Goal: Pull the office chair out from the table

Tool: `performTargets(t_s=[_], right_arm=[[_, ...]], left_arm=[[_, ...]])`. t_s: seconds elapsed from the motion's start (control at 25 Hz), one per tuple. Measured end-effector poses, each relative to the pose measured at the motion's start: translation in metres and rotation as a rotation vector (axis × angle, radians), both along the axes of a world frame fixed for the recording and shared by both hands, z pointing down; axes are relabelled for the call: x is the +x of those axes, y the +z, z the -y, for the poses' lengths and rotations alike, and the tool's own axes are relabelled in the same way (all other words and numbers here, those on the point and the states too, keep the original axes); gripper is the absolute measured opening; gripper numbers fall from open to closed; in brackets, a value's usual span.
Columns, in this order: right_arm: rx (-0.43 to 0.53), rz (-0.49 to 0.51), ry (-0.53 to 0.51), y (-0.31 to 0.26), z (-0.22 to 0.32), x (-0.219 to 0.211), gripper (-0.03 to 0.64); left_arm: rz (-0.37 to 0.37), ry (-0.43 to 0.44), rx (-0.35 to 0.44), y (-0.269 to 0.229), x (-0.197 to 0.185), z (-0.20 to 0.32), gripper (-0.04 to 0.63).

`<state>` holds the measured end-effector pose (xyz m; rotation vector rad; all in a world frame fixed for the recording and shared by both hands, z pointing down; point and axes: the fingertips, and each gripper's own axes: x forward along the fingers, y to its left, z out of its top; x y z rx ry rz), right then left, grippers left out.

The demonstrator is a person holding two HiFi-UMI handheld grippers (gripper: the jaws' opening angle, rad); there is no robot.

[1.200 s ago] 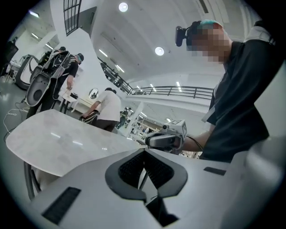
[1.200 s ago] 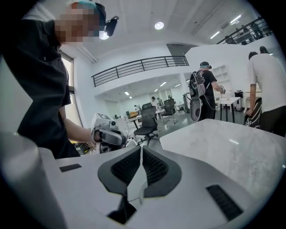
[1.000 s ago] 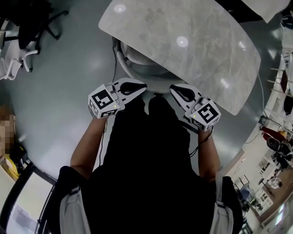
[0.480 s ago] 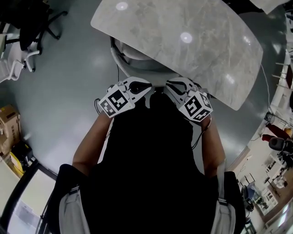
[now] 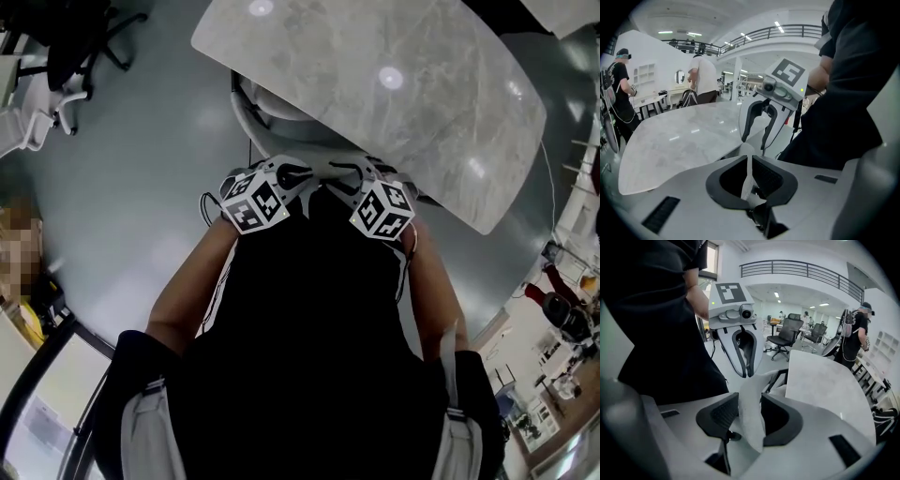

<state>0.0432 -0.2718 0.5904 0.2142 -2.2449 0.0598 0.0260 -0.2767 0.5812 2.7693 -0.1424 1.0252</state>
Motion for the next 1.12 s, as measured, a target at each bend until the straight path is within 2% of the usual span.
performTargets(t_s=[0.16, 0.24, 0.36, 0.52, 0.68, 0.88, 1.12], right_arm=[[-0.024, -0.050, -0.061, 0.020, -0.006, -0.004, 0.146], [-0.033, -0.081, -0.088, 0.034, -0.008, -0.002, 0.152], [-0.022, -0.160, -0.134, 0.055, -0.010, 0.006, 0.212], [-0.021, -0.219, -0.160, 0.071, -0.012, 0.005, 0.213], [-0.005, -0.251, -0.165, 0.085, -0.006, 0.007, 0.213], [0.018, -0.267, -0.154, 0.097, -0.002, 0.012, 0.213], [-0.001, -0.277, -0.144, 0.113, -0.007, 0.011, 0.195]], left_arm=[[0.082, 0.034, 0.020, 0.018, -0.002, -0.005, 0.097], [0.120, 0.061, 0.037, 0.027, -0.001, -0.007, 0.109], [0.217, 0.114, 0.093, 0.044, -0.001, -0.009, 0.137], [0.331, 0.195, 0.139, 0.068, -0.006, -0.015, 0.156], [0.390, 0.239, 0.178, 0.086, -0.004, -0.015, 0.156], [0.445, 0.228, 0.204, 0.097, 0.000, -0.007, 0.156], [0.473, 0.252, 0.214, 0.106, 0.002, -0.007, 0.155]])
